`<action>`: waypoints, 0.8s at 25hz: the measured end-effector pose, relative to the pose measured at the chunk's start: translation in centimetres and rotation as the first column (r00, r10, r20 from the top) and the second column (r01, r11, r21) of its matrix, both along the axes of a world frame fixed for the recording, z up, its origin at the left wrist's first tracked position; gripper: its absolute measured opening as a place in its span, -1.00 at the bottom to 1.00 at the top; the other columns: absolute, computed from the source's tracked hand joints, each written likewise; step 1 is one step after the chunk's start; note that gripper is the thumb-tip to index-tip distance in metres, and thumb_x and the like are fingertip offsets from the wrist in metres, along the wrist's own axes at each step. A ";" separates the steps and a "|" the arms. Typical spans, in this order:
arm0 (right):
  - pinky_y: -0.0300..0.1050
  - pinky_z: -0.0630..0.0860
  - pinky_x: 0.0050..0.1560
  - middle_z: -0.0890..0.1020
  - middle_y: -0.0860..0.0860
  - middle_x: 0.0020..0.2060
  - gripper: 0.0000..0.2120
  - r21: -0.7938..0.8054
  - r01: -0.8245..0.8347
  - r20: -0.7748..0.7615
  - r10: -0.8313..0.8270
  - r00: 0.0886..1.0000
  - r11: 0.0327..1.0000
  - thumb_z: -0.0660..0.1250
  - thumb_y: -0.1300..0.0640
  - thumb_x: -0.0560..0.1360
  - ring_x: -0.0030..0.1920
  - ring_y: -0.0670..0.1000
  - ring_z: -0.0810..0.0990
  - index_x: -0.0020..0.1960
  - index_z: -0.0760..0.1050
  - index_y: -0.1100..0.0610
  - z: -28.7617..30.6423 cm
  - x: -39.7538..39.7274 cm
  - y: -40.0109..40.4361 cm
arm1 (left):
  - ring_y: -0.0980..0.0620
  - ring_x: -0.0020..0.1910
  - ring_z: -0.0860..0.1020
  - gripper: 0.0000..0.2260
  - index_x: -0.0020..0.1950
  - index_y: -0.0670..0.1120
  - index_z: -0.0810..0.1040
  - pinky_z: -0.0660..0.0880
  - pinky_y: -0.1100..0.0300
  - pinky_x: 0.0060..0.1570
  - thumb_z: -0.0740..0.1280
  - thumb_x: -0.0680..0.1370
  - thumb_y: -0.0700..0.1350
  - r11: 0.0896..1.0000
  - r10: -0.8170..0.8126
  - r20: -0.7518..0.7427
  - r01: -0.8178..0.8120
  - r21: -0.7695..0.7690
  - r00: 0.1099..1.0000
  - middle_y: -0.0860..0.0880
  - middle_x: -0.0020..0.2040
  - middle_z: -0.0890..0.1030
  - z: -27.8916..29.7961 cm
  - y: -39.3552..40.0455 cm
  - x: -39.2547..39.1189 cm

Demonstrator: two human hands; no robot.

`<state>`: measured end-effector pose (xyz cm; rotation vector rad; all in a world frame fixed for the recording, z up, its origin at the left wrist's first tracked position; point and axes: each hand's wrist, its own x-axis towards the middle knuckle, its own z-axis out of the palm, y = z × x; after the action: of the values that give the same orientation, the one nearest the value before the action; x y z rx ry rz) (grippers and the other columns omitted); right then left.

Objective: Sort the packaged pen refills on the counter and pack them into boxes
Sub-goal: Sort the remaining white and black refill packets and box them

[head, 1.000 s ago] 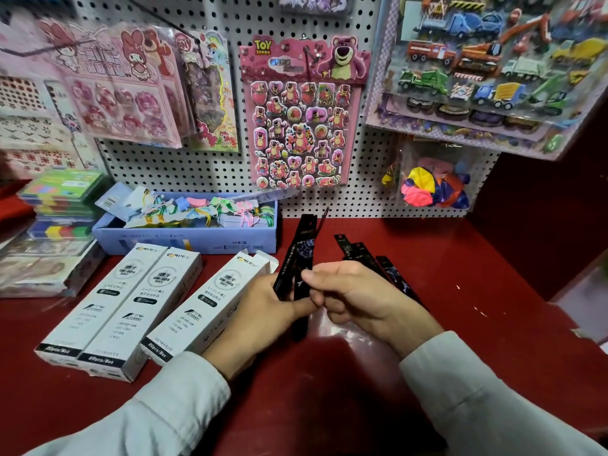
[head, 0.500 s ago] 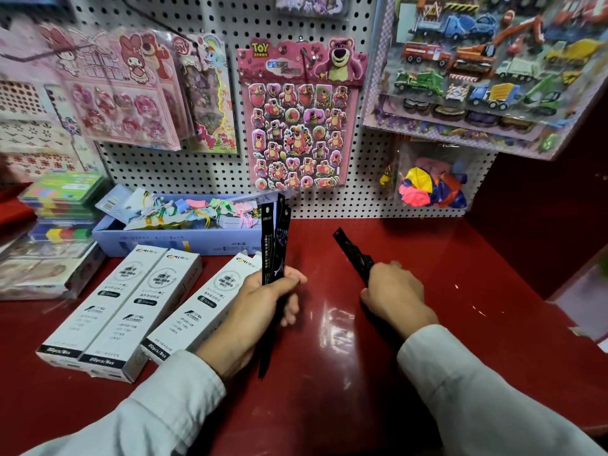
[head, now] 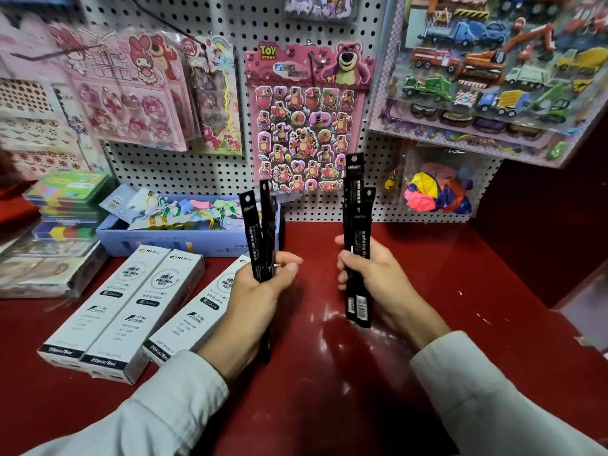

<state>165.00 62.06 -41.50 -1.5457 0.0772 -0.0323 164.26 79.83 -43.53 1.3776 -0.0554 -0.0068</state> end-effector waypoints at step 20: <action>-0.12 0.55 0.12 0.69 0.00 0.04 -0.45 0.079 -0.184 0.268 0.157 0.951 0.980 0.58 0.08 0.21 0.05 -0.08 0.63 0.17 0.52 0.05 -0.6 -2.8 5.8 | 0.27 -0.25 0.62 -0.77 -0.12 0.09 0.63 0.55 0.31 -0.25 0.37 0.28 -0.15 0.942 -0.117 0.277 0.018 0.334 0.954 0.14 -0.20 0.70 -1.3 -0.8 -1.0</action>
<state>162.21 67.87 -42.05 -1.4274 -0.2606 -0.0923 163.23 79.03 -44.79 1.7024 -0.3662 0.1372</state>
